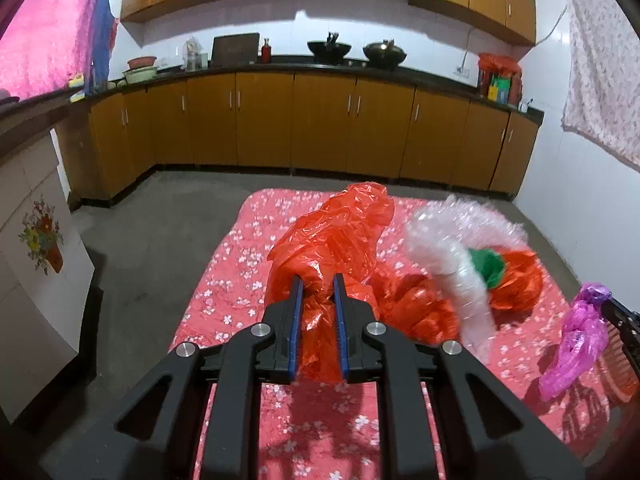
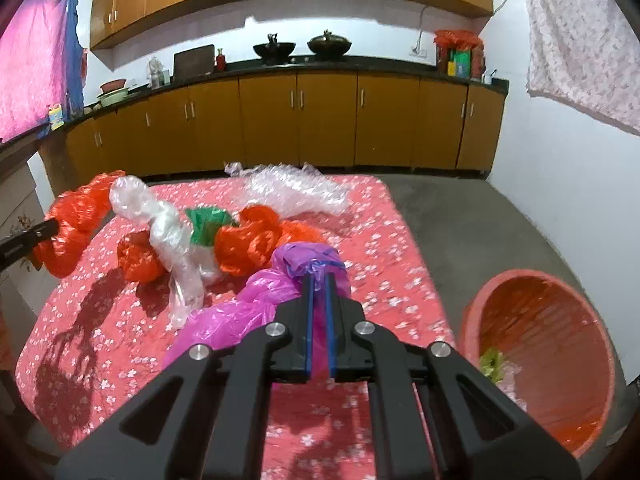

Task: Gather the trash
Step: 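Grasp the pink bag with the right gripper while the left gripper grasps the red bag, then carry the pink and red bags over the basket with both grippers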

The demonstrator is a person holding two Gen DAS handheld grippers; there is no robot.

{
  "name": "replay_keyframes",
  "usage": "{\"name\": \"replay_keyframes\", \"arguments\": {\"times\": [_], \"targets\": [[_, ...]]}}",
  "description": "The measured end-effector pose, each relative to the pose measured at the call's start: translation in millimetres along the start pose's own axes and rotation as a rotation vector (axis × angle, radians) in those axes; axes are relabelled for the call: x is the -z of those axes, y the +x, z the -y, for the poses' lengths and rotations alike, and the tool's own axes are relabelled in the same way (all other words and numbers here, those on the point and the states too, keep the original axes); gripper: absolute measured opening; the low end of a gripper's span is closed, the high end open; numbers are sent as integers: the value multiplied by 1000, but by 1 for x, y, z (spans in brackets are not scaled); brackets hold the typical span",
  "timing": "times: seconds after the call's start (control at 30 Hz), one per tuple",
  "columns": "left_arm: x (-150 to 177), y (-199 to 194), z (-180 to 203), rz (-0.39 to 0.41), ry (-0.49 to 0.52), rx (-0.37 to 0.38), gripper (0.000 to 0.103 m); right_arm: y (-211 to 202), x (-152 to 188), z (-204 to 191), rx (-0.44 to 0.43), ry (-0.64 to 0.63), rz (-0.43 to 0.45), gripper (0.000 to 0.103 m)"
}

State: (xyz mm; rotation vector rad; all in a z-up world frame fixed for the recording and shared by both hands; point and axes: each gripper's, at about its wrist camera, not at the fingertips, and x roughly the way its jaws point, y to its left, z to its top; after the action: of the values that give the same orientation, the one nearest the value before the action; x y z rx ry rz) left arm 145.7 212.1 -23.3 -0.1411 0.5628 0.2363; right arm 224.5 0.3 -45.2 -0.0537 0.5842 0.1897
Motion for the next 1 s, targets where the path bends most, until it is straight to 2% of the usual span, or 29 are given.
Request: {"name": "replay_keyframes", "arguments": {"times": [0.2, 0.4, 0.77, 1.0], "targets": [[-11, -31, 22, 53, 25, 42, 14, -22, -10, 24, 44, 27, 43, 7], [-13, -50, 66, 73, 78, 120, 14, -46, -16, 59, 111, 67, 79, 7], [-9, -46, 144, 45, 142, 280, 14, -86, -12, 116, 243, 125, 129, 7], [0, -40, 186, 21, 182, 367, 14, -97, -1, 144, 326, 132, 130, 7]]}}
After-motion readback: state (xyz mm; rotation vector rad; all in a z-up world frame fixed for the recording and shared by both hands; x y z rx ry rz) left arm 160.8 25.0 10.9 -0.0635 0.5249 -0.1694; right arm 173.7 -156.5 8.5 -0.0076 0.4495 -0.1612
